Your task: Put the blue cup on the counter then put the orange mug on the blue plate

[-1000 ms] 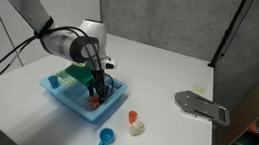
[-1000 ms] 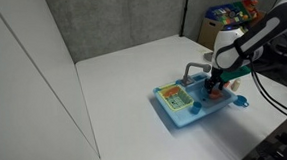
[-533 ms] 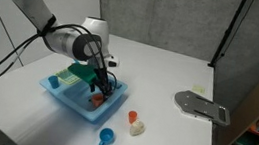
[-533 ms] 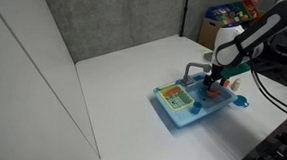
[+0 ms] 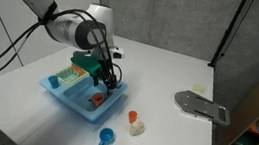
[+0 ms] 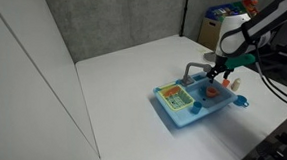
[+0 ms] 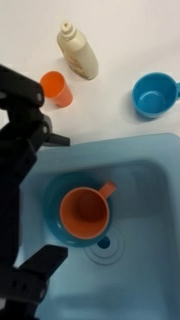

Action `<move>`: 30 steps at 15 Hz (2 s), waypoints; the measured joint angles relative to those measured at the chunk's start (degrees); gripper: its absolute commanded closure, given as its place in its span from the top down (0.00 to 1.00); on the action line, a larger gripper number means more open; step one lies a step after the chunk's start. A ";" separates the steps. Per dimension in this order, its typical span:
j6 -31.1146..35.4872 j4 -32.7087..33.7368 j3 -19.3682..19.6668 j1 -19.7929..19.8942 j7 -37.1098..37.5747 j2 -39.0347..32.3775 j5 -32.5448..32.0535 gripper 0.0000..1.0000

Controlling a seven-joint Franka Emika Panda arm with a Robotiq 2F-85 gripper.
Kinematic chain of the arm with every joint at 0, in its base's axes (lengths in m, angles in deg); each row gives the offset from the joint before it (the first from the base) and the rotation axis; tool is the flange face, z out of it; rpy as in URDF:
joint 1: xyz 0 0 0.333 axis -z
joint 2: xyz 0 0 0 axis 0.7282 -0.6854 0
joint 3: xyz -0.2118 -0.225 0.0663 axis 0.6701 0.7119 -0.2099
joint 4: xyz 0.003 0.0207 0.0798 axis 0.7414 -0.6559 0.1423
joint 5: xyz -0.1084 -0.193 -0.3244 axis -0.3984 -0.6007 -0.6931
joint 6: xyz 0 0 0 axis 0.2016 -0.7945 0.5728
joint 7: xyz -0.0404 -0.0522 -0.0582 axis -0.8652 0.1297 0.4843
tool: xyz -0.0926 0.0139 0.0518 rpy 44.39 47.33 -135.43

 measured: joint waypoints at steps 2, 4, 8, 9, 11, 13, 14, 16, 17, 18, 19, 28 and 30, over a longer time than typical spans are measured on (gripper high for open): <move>-1.51 -0.24 0.08 0.45 -0.34 1.50 0.00 1.00; -2.98 -0.77 0.34 0.73 -0.60 3.05 0.00 1.00; -7.30 -2.40 0.54 0.91 -2.10 6.36 0.00 1.00; -8.83 -2.81 0.51 0.88 -2.37 7.31 0.00 1.00; -11.68 -3.49 0.42 0.58 -2.39 9.19 0.00 1.00; -13.97 -4.09 0.20 -0.01 -2.39 11.04 -0.01 1.00; -14.84 -4.29 0.00 -0.38 -2.39 11.87 -0.01 1.00; -16.18 -4.79 -0.47 -1.26 -2.37 13.69 -0.08 1.00; -16.55 -5.14 -0.67 -1.73 -2.36 14.64 -0.09 1.00; -16.89 -5.56 -0.91 -2.13 -2.36 15.68 -0.09 1.00; -17.24 -5.96 -1.15 -2.48 -2.35 16.80 -0.09 1.00; -19.71 -10.61 -3.12 -3.56 -2.33 29.80 -0.09 1.00; -20.29 -11.53 -3.48 -3.57 -2.34 32.68 -0.09 1.00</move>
